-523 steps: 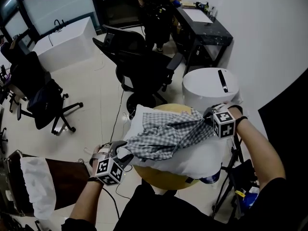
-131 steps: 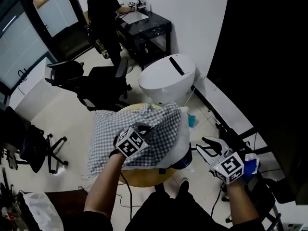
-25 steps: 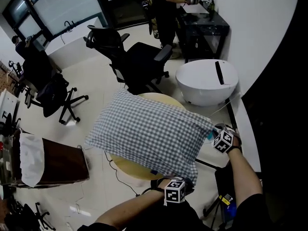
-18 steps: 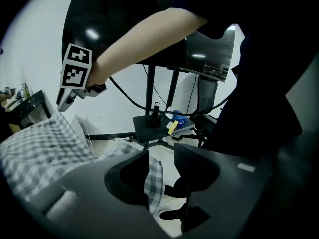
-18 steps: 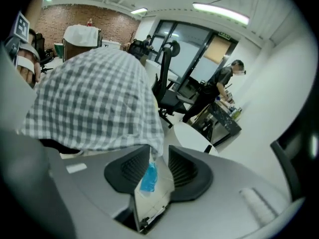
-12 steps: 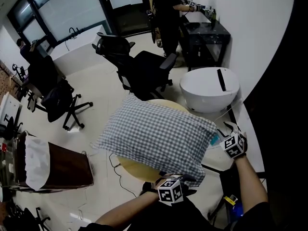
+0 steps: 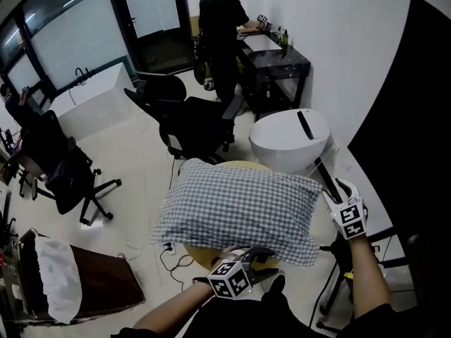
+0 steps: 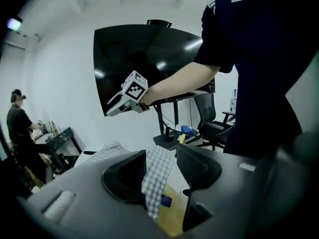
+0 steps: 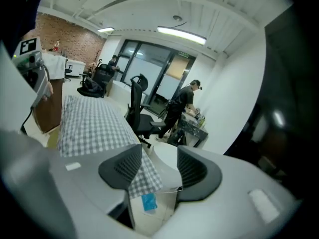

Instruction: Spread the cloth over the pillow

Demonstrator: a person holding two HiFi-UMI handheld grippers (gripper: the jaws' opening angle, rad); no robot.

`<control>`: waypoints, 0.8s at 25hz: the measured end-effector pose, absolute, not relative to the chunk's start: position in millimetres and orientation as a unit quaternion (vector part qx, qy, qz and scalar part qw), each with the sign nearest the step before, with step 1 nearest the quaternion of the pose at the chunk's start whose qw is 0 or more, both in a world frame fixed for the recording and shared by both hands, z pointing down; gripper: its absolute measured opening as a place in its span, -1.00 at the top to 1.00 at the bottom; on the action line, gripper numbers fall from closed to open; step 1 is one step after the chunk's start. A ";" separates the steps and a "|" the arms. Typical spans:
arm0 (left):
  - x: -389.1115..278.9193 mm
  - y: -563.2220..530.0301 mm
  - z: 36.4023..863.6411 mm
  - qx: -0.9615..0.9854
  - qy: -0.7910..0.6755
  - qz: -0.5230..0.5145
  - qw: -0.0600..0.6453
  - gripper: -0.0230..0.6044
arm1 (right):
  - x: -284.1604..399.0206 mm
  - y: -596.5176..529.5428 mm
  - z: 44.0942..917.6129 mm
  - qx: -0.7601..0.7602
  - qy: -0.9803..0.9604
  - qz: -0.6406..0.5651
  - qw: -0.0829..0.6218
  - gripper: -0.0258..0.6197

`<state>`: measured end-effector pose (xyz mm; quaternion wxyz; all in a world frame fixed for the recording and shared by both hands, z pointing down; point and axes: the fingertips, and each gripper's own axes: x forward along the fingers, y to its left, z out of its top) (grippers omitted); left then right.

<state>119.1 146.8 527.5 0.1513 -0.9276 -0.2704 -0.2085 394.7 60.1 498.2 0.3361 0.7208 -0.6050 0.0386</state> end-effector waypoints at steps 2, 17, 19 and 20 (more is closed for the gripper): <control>92.2 115.1 515.5 -0.931 -0.252 -0.201 0.170 0.34 | 367.0 61.5 476.9 0.734 -0.602 0.030 0.313 0.21; -30.5 -46.8 461.1 -0.973 -0.094 -0.147 0.152 0.35 | 144.8 76.2 412.2 0.740 -0.656 0.036 0.144 0.90; -38.2 -52.4 466.7 -0.974 -0.086 -0.150 0.144 0.34 | 131.6 81.0 413.3 0.741 -0.659 0.048 0.121 0.90; -41.6 -53.8 470.5 -0.974 -0.084 -0.153 0.143 0.34 | 126.5 83.2 416.5 0.741 -0.659 0.057 0.113 0.90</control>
